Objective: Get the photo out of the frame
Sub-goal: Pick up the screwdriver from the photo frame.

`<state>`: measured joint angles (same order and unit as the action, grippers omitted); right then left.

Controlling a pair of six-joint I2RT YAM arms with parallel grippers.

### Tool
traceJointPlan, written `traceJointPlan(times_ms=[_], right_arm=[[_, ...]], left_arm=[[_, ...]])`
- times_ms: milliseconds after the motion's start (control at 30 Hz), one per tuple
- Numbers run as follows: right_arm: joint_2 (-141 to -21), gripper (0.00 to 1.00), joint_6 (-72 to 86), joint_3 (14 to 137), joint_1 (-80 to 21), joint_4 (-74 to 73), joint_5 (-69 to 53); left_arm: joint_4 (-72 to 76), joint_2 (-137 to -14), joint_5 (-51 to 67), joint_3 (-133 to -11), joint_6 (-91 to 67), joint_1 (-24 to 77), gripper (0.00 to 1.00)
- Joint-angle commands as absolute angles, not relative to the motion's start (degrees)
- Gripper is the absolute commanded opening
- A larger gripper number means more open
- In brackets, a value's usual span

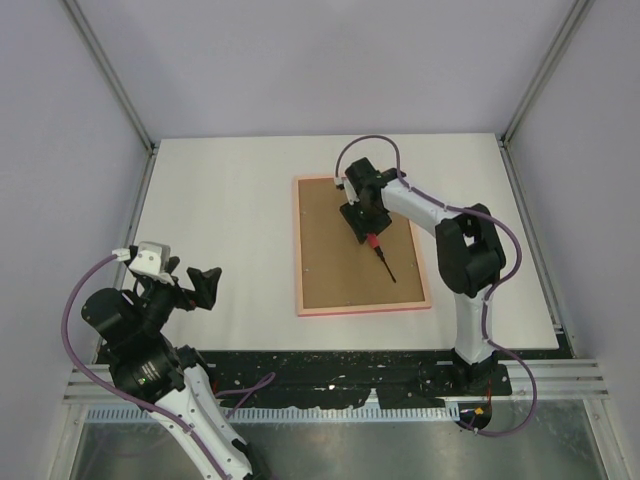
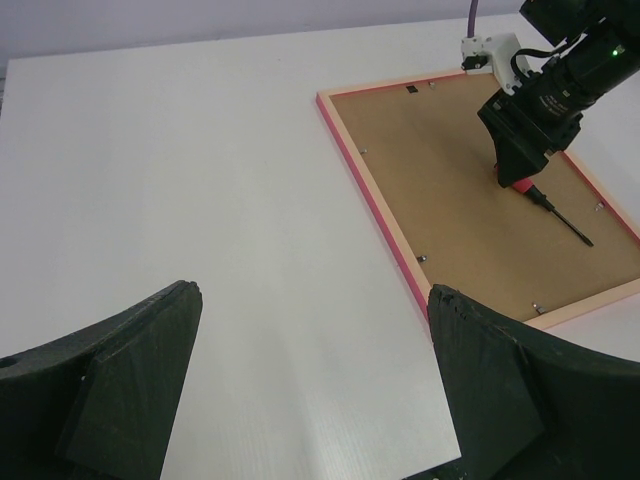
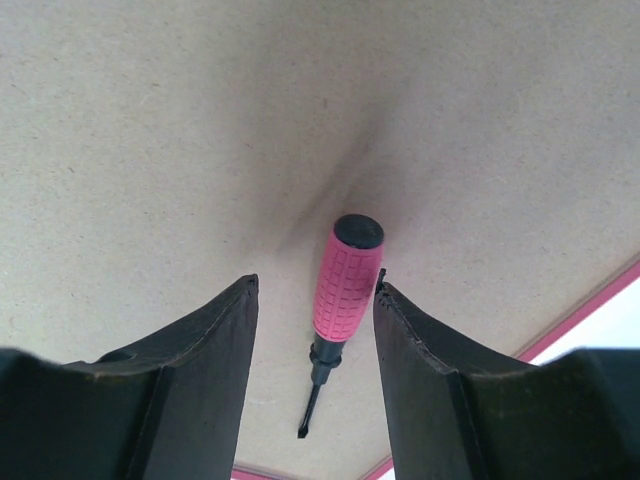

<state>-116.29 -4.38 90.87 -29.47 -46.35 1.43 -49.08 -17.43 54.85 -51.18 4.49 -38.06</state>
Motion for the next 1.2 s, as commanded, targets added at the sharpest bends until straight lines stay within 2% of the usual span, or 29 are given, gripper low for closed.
traceJointPlan(times_ms=[0,533,900,967,1067,1167], right_arm=[[-116.54,0.54,-4.39,94.57,-28.39,-49.57,-1.3],[-119.27,0.47,-5.54,95.01,-28.3,-51.77,-1.14],[-120.5,0.38,-6.15,95.71,-28.3,-53.61,-0.18],[-120.59,0.32,-6.5,95.63,-28.3,-53.88,-0.18],[-120.15,0.1,-6.94,95.54,-28.3,-54.05,1.32],[-118.57,0.08,-6.86,96.59,-28.3,-54.32,0.88]], left_arm=[[-46.84,-17.4,55.02,-51.06,4.13,-38.76,1.0],[-46.67,-17.49,55.11,-50.98,3.78,-38.67,1.0],[-46.85,-16.88,55.55,-50.89,3.96,-38.76,1.0],[-46.85,-16.79,55.63,-50.89,4.04,-38.76,1.0],[-46.85,-16.79,55.9,-50.89,4.04,-38.76,0.99],[-46.93,-16.87,56.68,-50.8,4.04,-38.76,1.0]])
